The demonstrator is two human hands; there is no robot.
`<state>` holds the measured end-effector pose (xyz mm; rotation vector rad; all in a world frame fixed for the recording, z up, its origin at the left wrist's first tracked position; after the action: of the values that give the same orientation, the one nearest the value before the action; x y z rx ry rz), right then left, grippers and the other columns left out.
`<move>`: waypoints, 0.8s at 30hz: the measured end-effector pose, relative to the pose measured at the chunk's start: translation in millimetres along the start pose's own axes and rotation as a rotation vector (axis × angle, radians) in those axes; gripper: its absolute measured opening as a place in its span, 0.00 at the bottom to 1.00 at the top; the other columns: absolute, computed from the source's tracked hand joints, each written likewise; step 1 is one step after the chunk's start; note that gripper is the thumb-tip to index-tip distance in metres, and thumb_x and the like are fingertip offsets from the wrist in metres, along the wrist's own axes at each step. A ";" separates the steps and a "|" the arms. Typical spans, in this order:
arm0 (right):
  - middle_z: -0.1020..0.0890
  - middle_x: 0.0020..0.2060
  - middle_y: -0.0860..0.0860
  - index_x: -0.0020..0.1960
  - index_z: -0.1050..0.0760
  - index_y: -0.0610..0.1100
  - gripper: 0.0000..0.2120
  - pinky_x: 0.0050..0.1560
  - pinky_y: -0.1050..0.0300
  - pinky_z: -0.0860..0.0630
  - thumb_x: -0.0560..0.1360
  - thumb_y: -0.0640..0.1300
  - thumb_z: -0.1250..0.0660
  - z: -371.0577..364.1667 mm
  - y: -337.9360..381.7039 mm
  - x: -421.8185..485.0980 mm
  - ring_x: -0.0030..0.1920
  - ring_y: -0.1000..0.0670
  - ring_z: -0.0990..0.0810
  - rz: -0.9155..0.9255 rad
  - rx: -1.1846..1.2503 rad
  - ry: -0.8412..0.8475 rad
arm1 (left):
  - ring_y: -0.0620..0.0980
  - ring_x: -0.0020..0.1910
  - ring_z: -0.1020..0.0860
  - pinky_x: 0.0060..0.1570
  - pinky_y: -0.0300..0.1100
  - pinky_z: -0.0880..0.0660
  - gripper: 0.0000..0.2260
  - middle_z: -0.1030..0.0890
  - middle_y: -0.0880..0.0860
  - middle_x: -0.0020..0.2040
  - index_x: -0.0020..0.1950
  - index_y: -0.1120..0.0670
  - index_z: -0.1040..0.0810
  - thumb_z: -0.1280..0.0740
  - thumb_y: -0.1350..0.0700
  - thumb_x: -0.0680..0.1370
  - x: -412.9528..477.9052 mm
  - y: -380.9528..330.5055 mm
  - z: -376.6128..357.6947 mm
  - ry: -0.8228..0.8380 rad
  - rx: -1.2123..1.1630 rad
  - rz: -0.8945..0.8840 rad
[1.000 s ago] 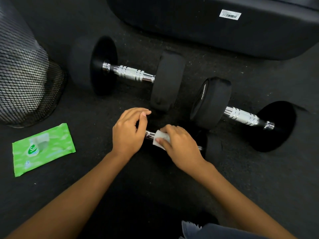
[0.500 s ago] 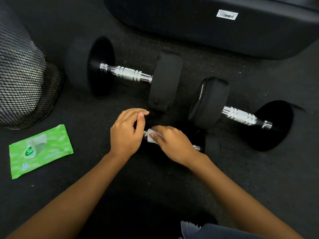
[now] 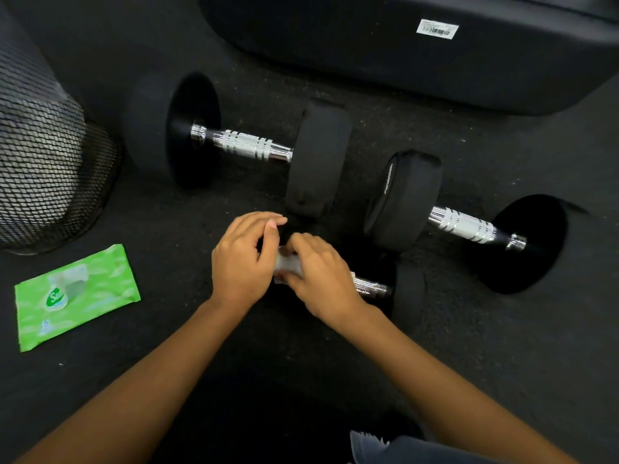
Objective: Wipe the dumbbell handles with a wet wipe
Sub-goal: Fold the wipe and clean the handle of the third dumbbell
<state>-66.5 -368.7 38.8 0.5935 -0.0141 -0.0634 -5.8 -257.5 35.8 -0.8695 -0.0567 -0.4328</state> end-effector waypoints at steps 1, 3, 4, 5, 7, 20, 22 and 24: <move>0.22 0.43 0.44 0.48 0.27 0.39 0.13 0.49 0.58 0.38 0.66 0.39 0.27 -3.8 2.6 -0.4 0.44 0.44 0.24 0.019 -0.048 -0.039 | 0.44 0.55 0.24 0.54 0.35 0.30 0.16 0.19 0.47 0.51 0.51 0.54 0.18 0.46 0.53 0.79 0.1 0.4 0.2 -0.001 -0.001 -0.001; 0.24 0.40 0.45 0.45 0.28 0.40 0.11 0.47 0.55 0.38 0.65 0.37 0.29 -9.7 7.0 -3.2 0.40 0.45 0.26 0.061 -0.138 -0.105 | 0.44 0.55 0.24 0.54 0.34 0.31 0.17 0.19 0.47 0.51 0.52 0.54 0.18 0.46 0.53 0.79 0.1 1.1 0.4 0.004 0.004 -0.003; 0.25 0.40 0.45 0.45 0.28 0.40 0.09 0.47 0.55 0.37 0.67 0.38 0.30 -11.6 7.8 -4.8 0.40 0.45 0.26 0.084 -0.179 -0.117 | 0.44 0.55 0.24 0.54 0.33 0.32 0.17 0.19 0.47 0.51 0.52 0.54 0.19 0.46 0.52 0.79 0.0 1.3 0.4 0.008 0.008 -0.003; 0.25 0.39 0.46 0.45 0.28 0.41 0.07 0.46 0.54 0.36 0.69 0.38 0.32 -12.9 7.4 -6.3 0.39 0.46 0.27 0.111 -0.215 -0.125 | 0.44 0.55 0.24 0.54 0.32 0.33 0.17 0.19 0.47 0.51 0.52 0.54 0.19 0.46 0.52 0.79 0.1 1.6 0.5 0.011 0.012 -0.003; 0.26 0.39 0.47 0.45 0.28 0.41 0.05 0.46 0.54 0.34 0.70 0.37 0.33 -12.4 4.9 -9.6 0.39 0.47 0.28 0.160 -0.283 -0.127 | 0.44 0.55 0.24 0.55 0.27 0.35 0.17 0.19 0.47 0.51 0.52 0.54 0.19 0.46 0.52 0.79 0.2 2.7 0.8 0.013 0.014 -0.002; 0.19 0.48 0.42 0.47 0.26 0.44 0.16 0.47 0.49 0.28 0.81 0.53 0.47 18.2 -9.0 14.3 0.50 0.41 0.22 -0.283 0.049 0.397 | 0.43 0.54 0.24 0.53 0.32 0.32 0.16 0.19 0.47 0.51 0.51 0.54 0.18 0.46 0.53 0.79 -0.2 0.4 0.2 -0.002 0.006 -0.002; 0.20 0.51 0.42 0.51 0.26 0.42 0.15 0.47 0.49 0.28 0.81 0.51 0.46 9.6 -0.8 15.6 0.52 0.41 0.22 -0.221 0.038 0.353 | 0.43 0.54 0.24 0.53 0.32 0.32 0.16 0.18 0.47 0.50 0.51 0.54 0.18 0.46 0.53 0.79 0.1 0.9 0.3 -0.003 0.007 -0.005; 0.21 0.55 0.44 0.58 0.27 0.42 0.13 0.52 0.49 0.28 0.80 0.48 0.43 6.8 0.1 10.1 0.56 0.43 0.24 -0.171 0.067 0.307 | 0.43 0.55 0.24 0.53 0.33 0.31 0.16 0.18 0.47 0.51 0.51 0.54 0.18 0.46 0.53 0.79 0.4 1.6 0.6 -0.001 0.012 -0.002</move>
<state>-56.7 -373.1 44.5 0.6655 0.3337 -0.1371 -4.8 -256.3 35.1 -0.8581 -0.0607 -0.4335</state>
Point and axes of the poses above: each hand's wrist, its own x-axis towards the middle knuckle, its own z-axis out of the back of the hand, y = z × x, the point moved 1 cm from there along x, towards the middle knuckle
